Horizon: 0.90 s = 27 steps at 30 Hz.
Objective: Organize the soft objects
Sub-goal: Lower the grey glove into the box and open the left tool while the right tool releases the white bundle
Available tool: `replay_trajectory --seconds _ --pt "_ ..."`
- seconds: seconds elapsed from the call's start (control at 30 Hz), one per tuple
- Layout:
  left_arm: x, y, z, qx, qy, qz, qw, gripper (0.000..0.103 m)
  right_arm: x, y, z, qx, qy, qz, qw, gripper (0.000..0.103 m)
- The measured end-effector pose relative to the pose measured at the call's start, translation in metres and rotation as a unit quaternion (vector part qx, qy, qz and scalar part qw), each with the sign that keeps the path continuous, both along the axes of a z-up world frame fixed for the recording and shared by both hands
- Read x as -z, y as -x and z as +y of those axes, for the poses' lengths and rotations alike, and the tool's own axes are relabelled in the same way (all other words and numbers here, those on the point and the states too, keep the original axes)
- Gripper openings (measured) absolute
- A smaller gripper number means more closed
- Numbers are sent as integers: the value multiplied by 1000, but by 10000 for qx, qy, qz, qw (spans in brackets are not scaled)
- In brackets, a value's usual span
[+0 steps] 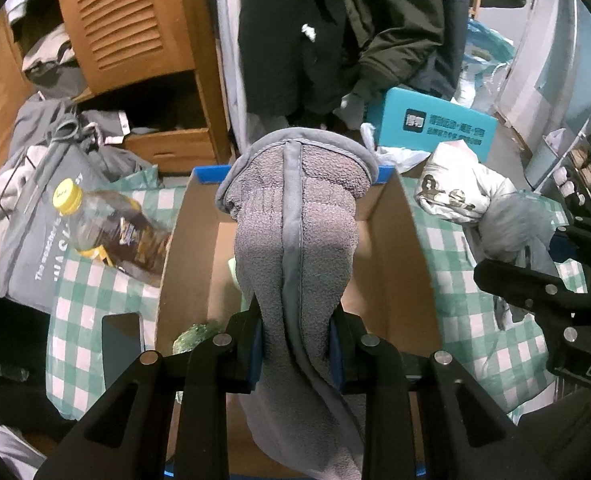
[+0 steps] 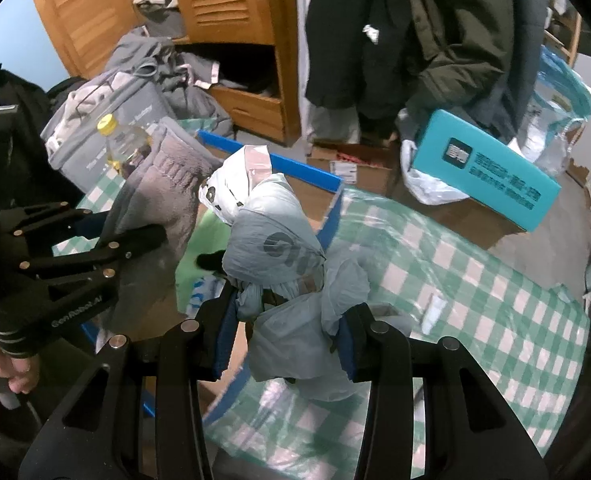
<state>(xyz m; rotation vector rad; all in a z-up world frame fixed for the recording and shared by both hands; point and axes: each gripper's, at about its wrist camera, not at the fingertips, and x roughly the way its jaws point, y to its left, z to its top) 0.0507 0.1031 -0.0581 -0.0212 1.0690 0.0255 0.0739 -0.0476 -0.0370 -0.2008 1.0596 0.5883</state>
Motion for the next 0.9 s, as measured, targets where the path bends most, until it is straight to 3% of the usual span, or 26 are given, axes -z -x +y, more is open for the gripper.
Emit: replay_trajectory --seconds 0.43,0.73,0.9 --pt "24 -2 25 -264 101 246 9993 29 15 -4 37 -217 76 192 9996 41" --pt "27 -2 26 -304 -73 337 9989 44 26 -7 49 -277 90 329 9990 41" --pt "24 -1 26 -338 -165 340 9987 60 27 -7 53 -292 112 342 9989 43"
